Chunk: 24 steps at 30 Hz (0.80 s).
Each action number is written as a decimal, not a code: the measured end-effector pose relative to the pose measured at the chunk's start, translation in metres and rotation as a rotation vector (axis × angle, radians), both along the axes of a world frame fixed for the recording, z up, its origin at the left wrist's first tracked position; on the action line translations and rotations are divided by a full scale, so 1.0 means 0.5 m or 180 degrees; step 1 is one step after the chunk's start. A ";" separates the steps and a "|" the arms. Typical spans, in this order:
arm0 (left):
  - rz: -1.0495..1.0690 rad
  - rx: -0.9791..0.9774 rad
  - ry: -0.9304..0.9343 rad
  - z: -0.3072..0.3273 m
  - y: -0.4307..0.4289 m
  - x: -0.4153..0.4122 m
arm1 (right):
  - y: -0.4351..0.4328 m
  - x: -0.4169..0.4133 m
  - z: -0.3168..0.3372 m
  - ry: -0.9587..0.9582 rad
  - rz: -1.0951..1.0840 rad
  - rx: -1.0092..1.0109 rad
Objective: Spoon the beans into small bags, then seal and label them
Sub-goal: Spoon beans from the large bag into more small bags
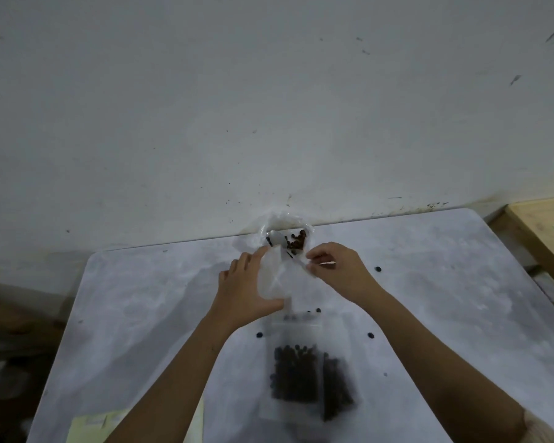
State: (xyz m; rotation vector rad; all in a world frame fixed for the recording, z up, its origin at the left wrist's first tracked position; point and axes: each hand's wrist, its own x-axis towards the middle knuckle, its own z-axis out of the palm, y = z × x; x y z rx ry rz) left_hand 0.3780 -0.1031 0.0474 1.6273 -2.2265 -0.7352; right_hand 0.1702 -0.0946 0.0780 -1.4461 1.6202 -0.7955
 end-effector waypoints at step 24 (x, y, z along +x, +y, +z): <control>0.0493 0.1202 0.1842 -0.067 -0.112 -0.053 | -0.135 -0.040 -0.118 -0.1344 -0.1121 -0.0331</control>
